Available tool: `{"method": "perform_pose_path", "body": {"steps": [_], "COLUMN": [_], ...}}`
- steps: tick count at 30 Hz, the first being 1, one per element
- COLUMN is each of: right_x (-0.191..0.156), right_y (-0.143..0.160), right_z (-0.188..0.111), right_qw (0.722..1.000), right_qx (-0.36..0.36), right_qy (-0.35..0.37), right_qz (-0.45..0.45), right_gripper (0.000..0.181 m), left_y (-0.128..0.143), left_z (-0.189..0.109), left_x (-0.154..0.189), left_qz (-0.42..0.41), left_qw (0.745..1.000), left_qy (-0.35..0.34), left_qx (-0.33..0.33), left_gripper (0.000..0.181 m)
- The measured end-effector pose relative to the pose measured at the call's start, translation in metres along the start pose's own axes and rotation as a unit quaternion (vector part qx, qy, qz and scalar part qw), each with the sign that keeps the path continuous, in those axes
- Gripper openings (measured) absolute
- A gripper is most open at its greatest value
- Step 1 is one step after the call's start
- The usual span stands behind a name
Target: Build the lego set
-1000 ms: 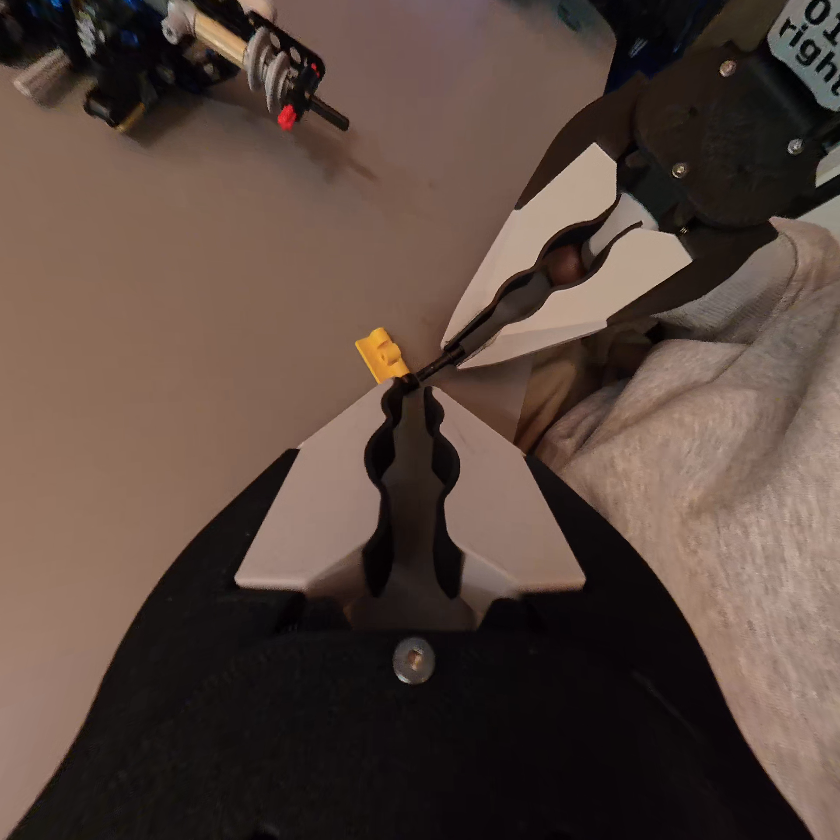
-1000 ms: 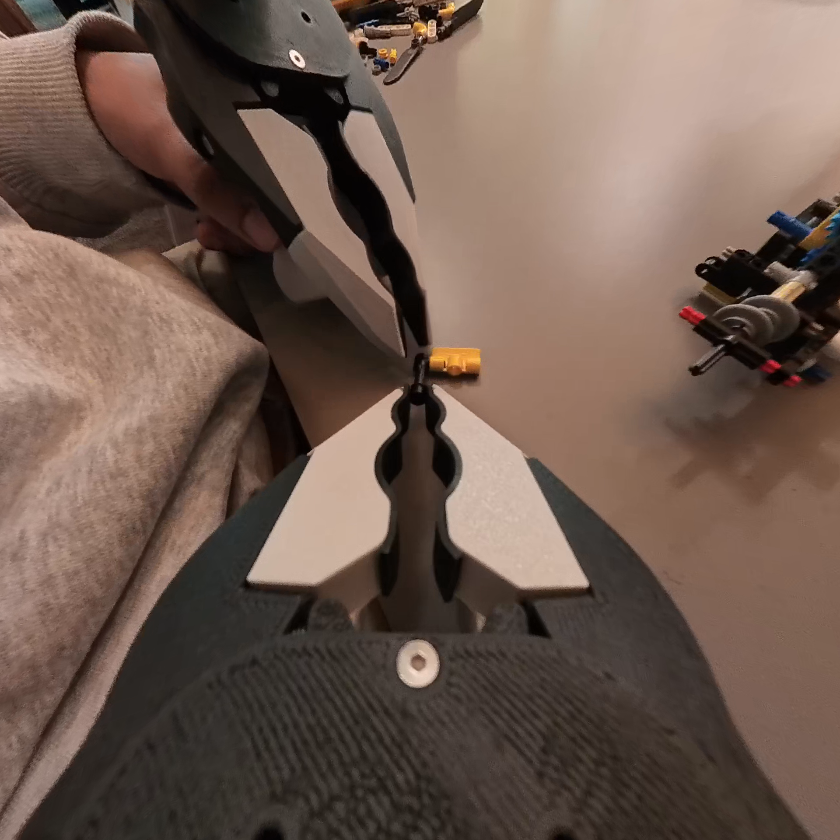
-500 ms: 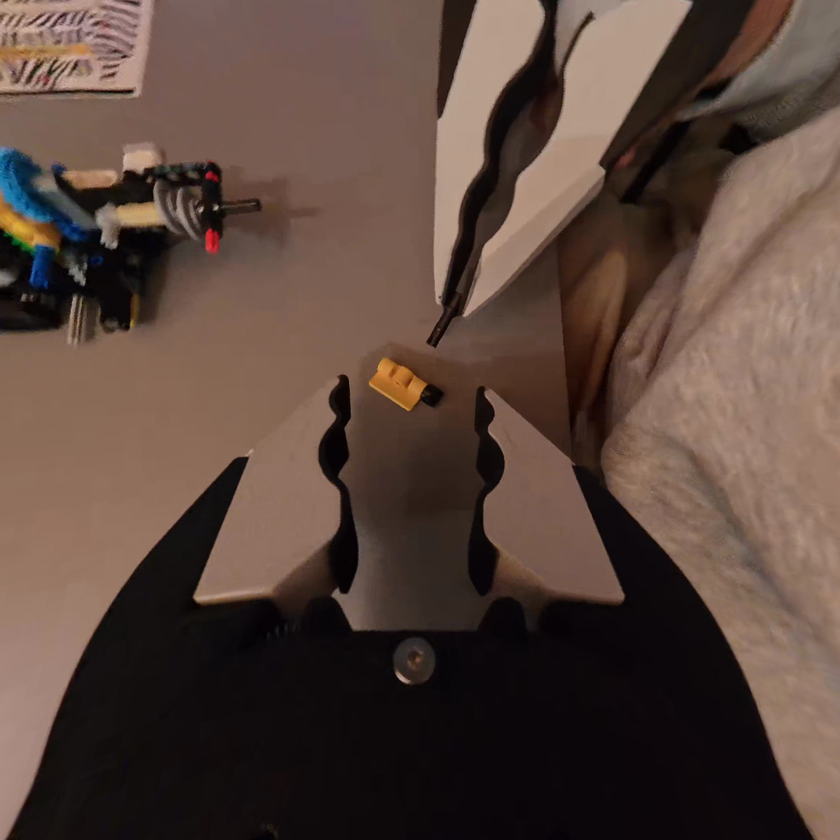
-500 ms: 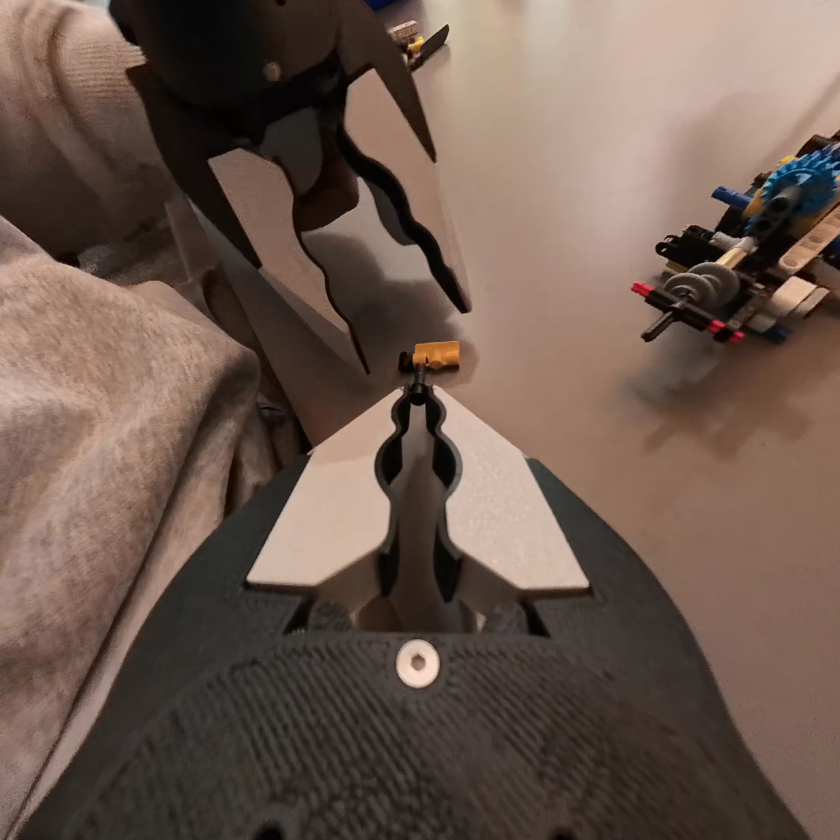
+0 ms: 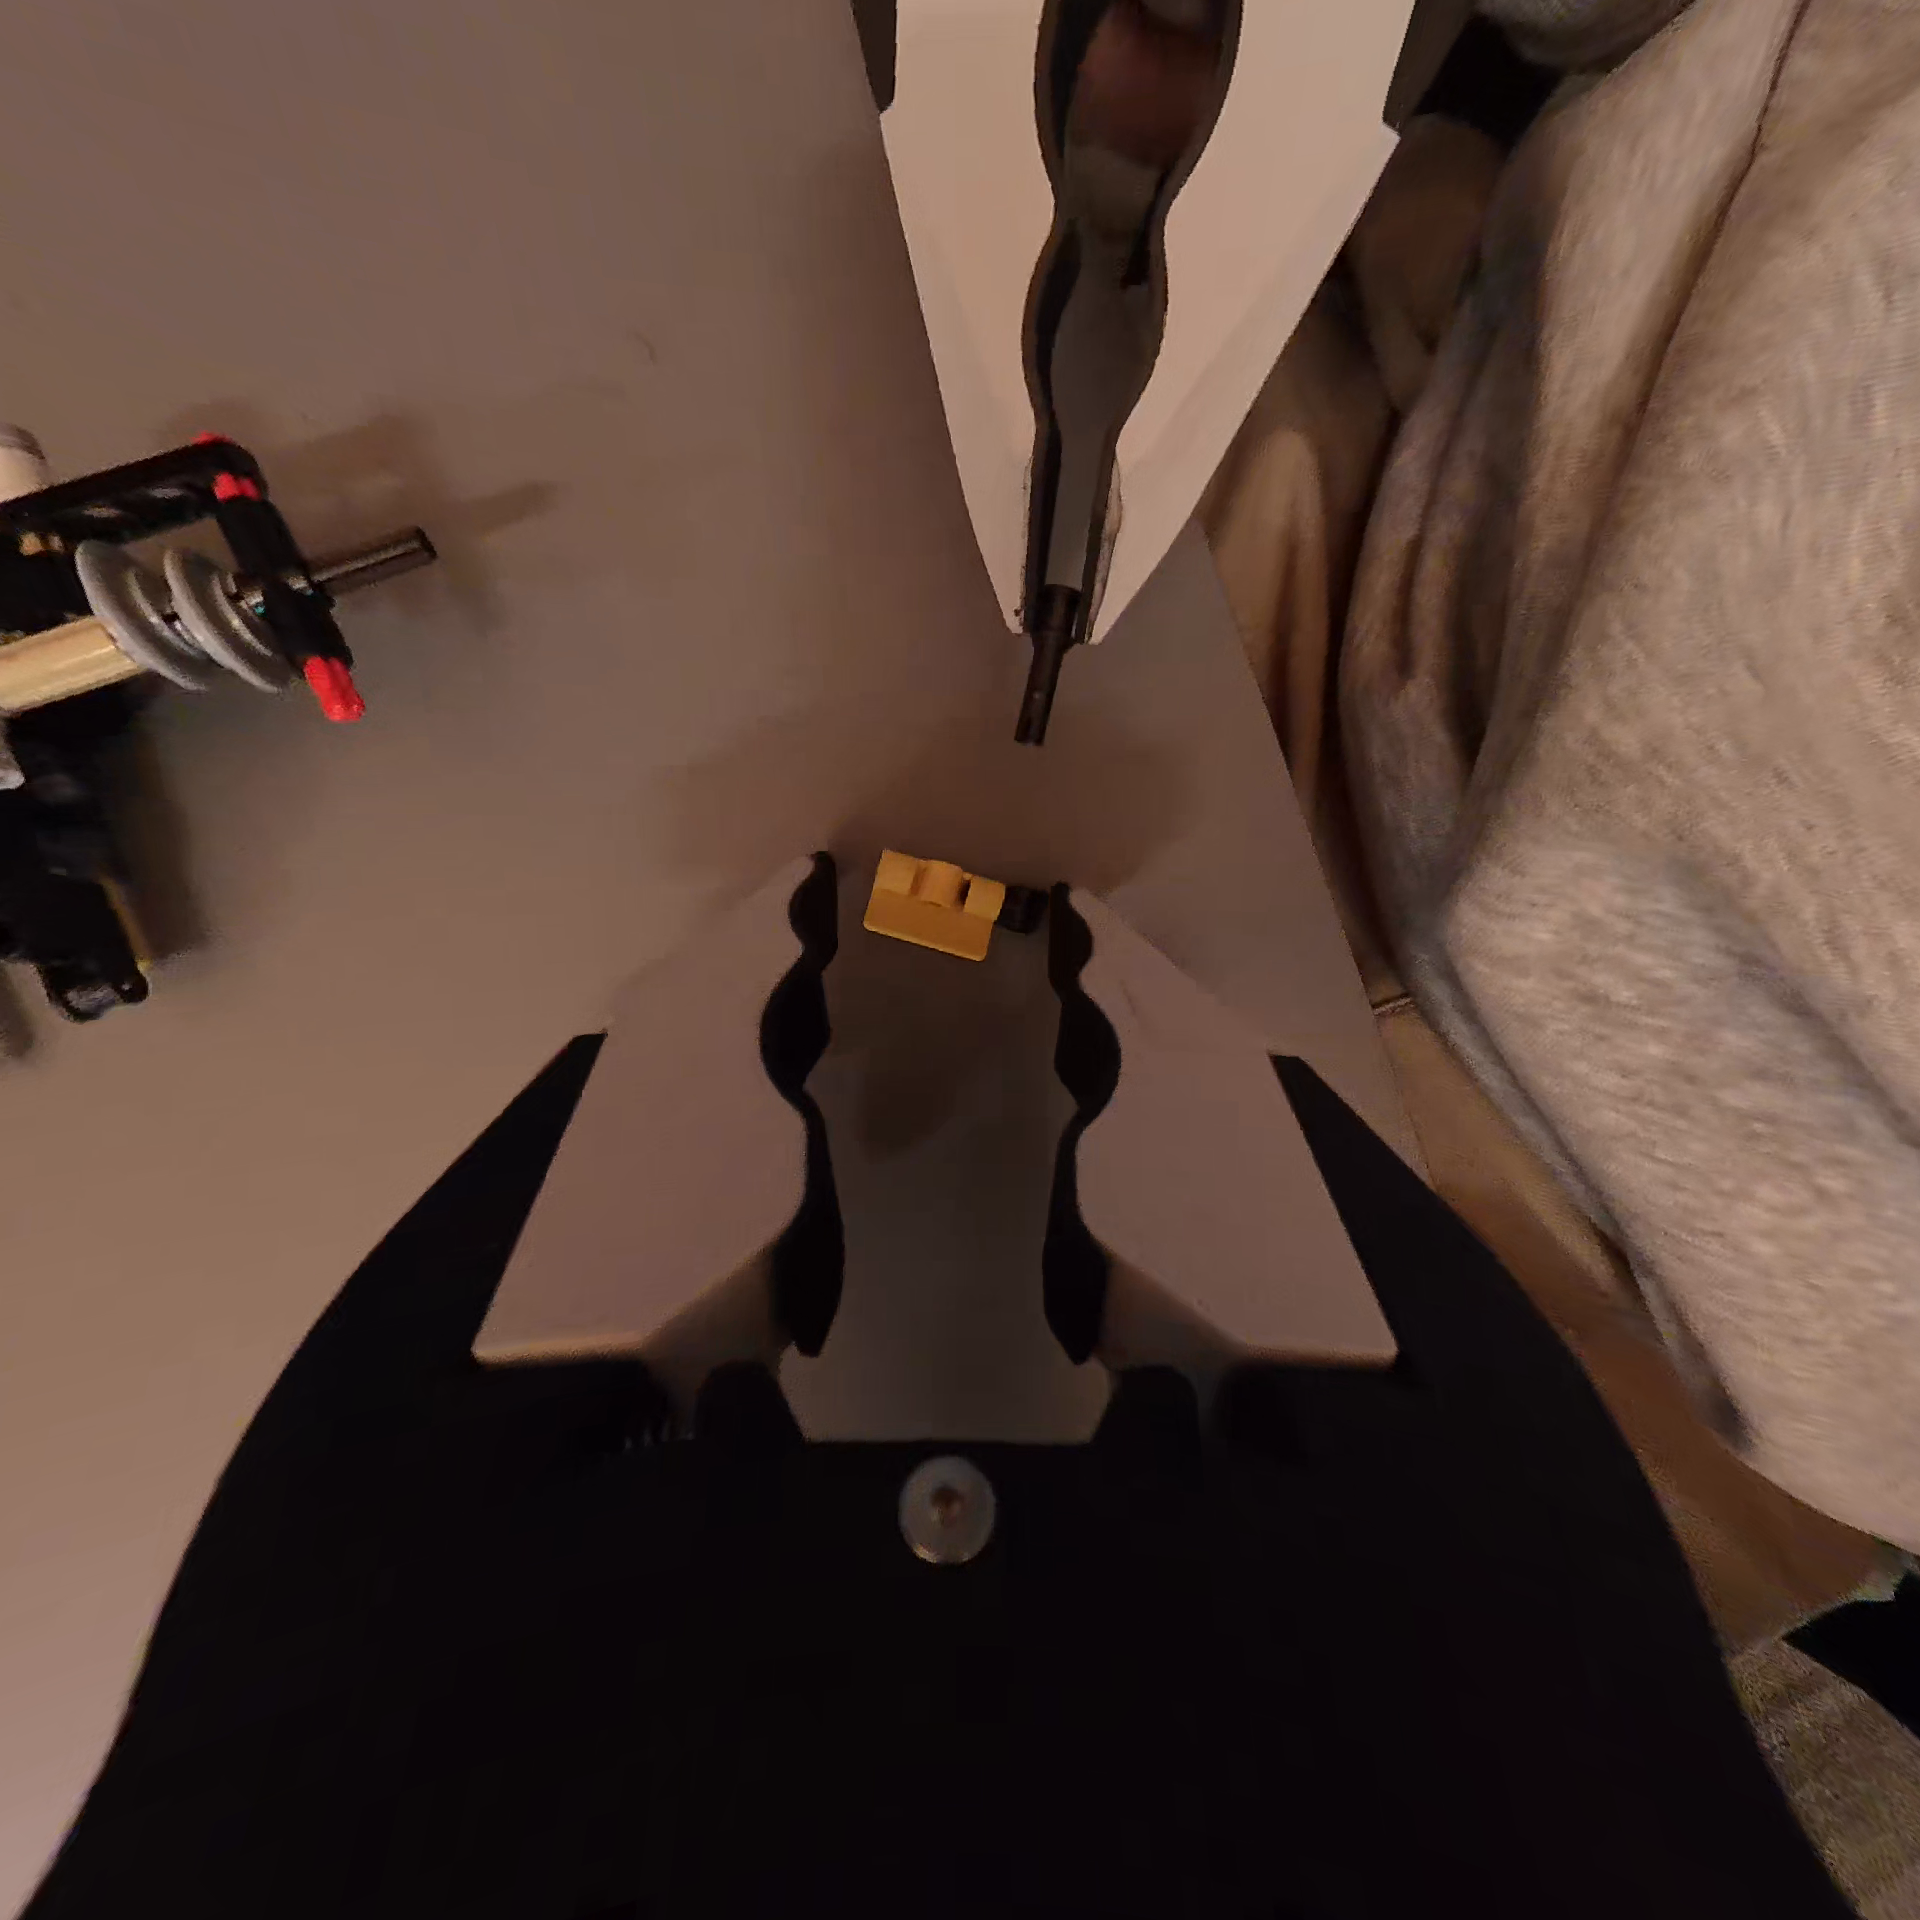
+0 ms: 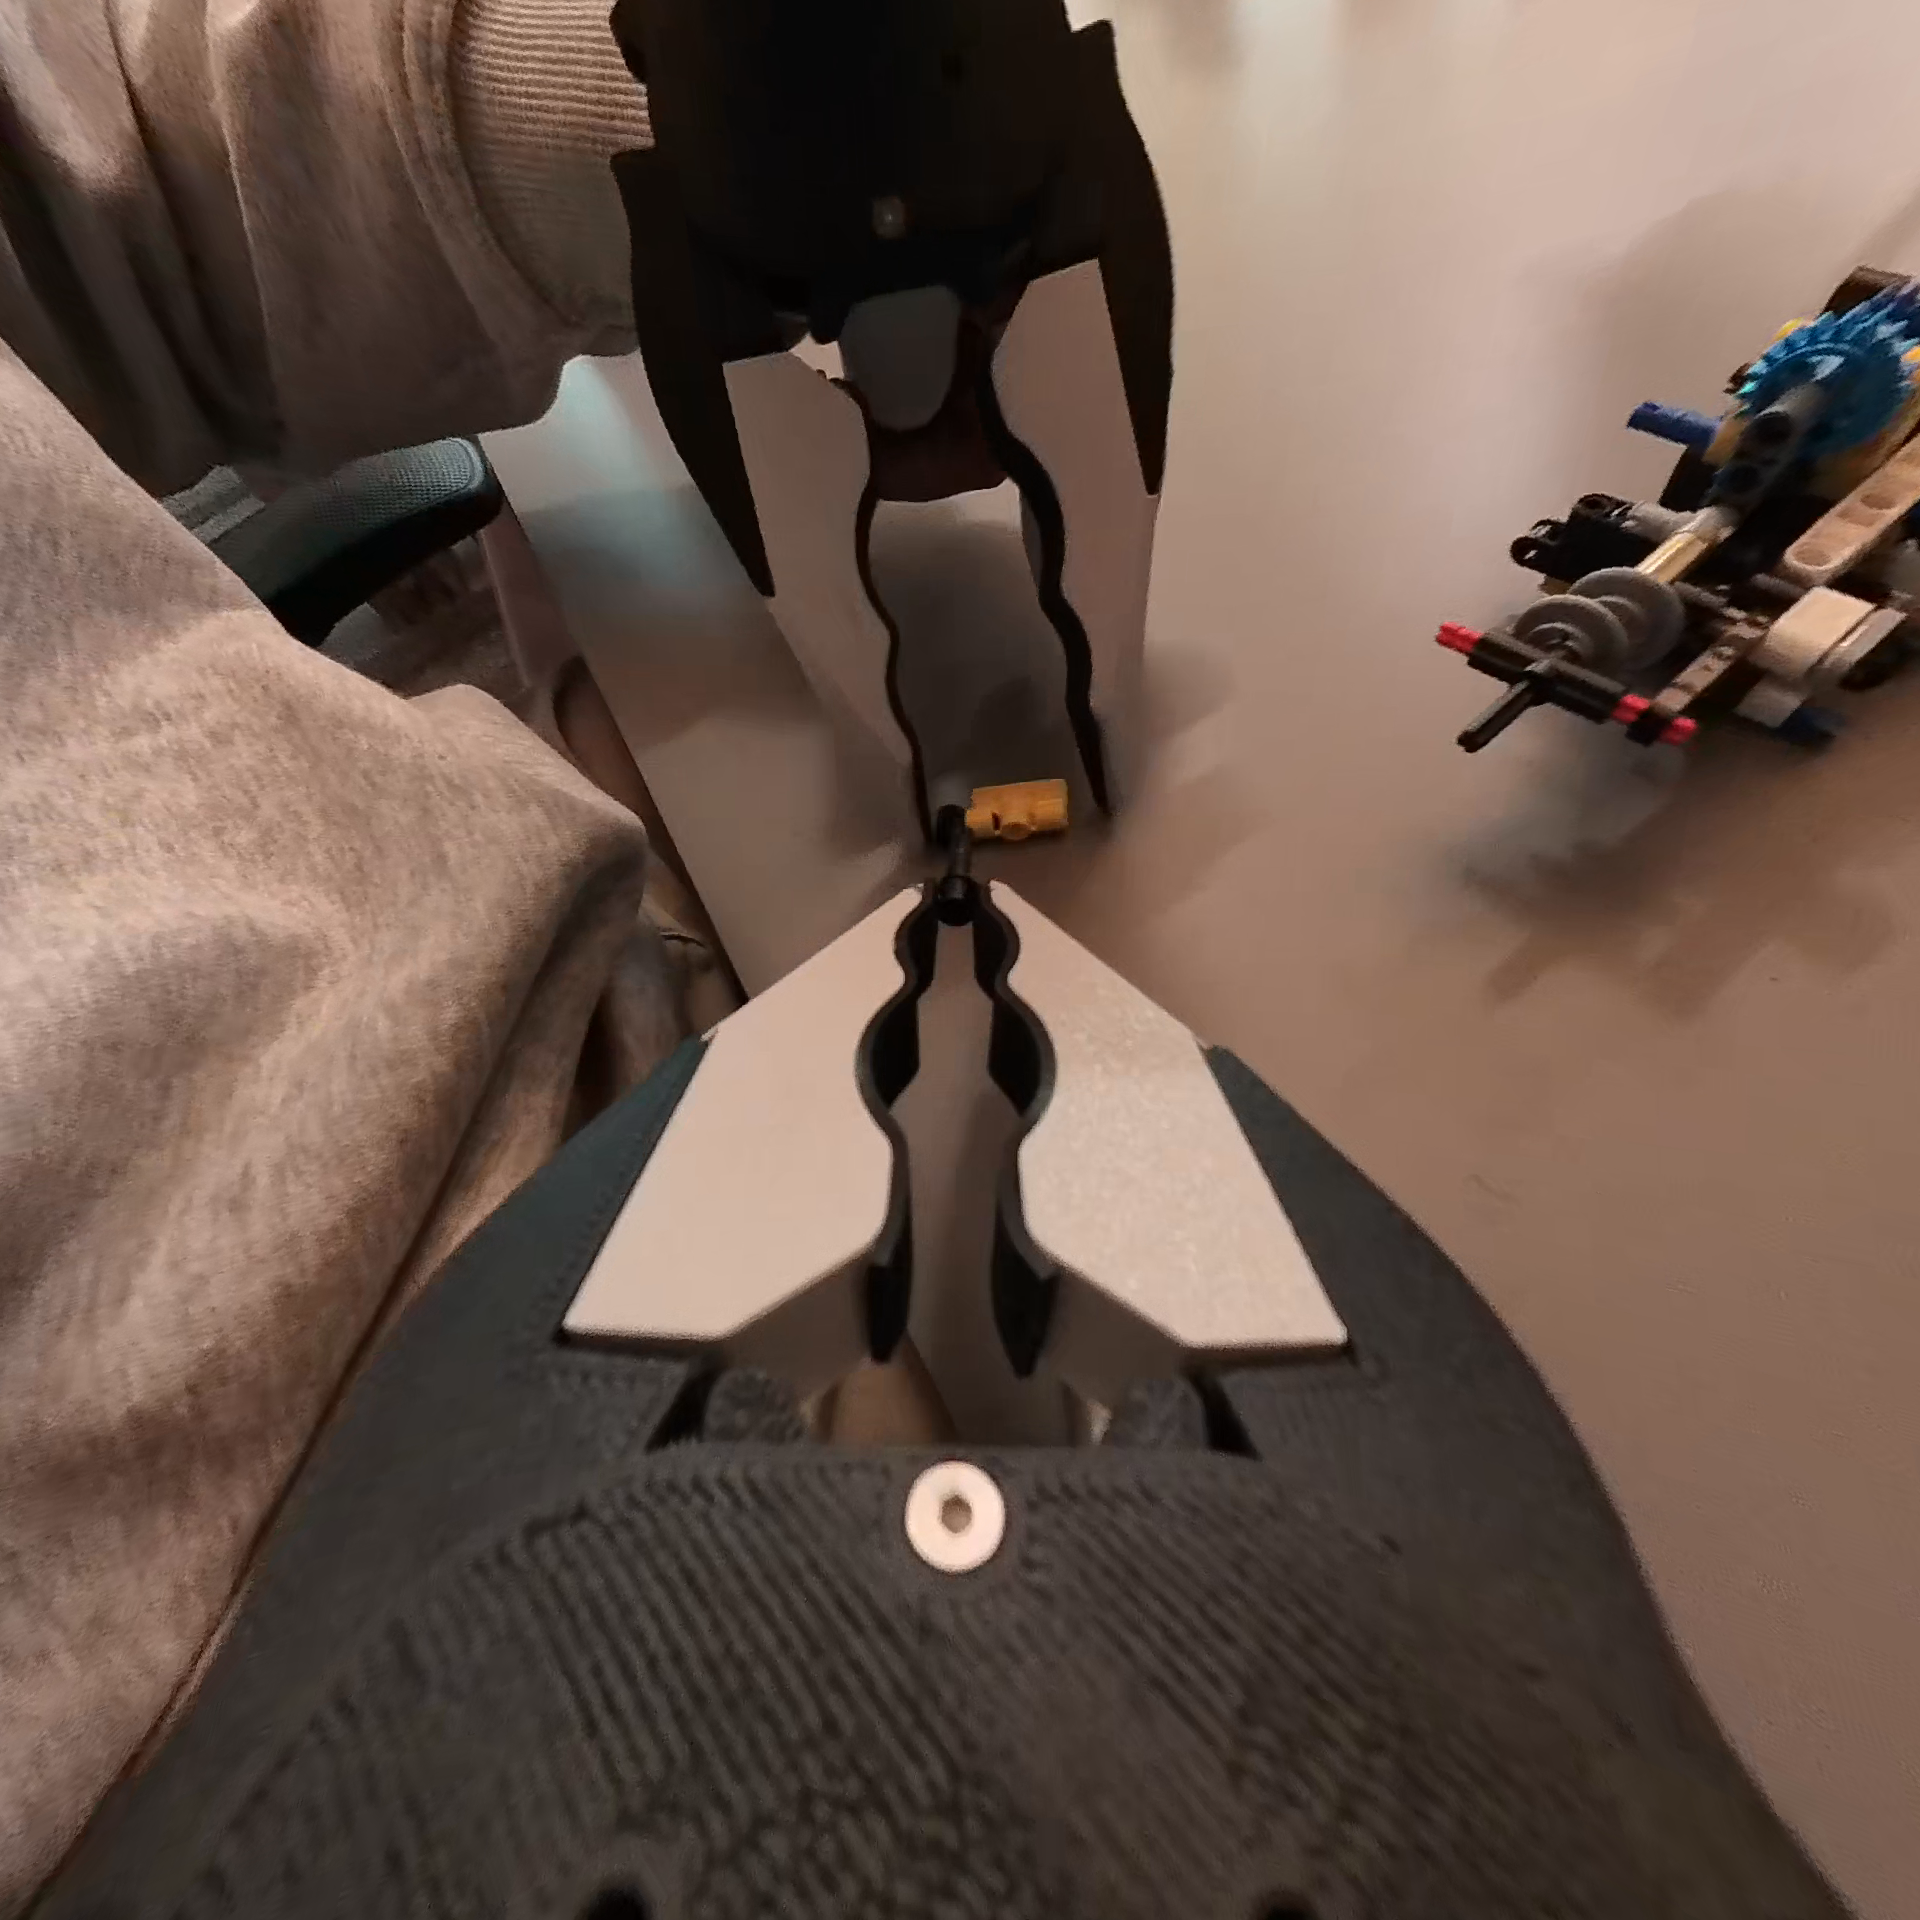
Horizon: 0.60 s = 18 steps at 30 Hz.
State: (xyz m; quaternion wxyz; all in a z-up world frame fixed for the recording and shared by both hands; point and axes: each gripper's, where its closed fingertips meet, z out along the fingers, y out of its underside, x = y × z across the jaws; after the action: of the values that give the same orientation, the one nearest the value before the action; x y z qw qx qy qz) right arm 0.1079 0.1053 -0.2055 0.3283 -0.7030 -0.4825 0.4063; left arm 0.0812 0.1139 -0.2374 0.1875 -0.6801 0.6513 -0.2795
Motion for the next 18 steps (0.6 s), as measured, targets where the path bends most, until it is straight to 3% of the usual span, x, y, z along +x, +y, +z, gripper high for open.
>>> {"method": "perform_pose_path", "body": {"steps": [1, 8, 14, 18], "right_x": [0.000, -0.007, -0.026, -0.044], "right_y": [0.000, -0.001, -0.001, 0.003], "right_z": [0.000, 0.004, 0.013, 0.020], "right_qw": [1.000, 1.000, 0.997, 0.991], "right_qx": [-0.001, 0.003, -0.010, -0.026], "right_qy": [-0.002, -0.024, -0.063, -0.107], "right_qz": [0.001, -0.004, -0.053, -0.073], "right_gripper": [0.005, 0.005, 0.005, 0.005], "left_y": [0.001, 0.006, -0.009, 0.001], "left_z": [-0.001, -0.005, -0.023, -0.019], "left_x": [0.000, 0.014, 0.043, 0.054], "left_qz": [-0.002, -0.044, -0.128, -0.117], "left_qw": [1.000, 0.998, 0.977, 0.982], "left_qy": [-0.005, -0.001, 0.049, 0.015], "left_qx": [0.000, 0.043, 0.165, 0.147], "left_gripper": [0.033, 0.031, 0.030, 0.030]}}
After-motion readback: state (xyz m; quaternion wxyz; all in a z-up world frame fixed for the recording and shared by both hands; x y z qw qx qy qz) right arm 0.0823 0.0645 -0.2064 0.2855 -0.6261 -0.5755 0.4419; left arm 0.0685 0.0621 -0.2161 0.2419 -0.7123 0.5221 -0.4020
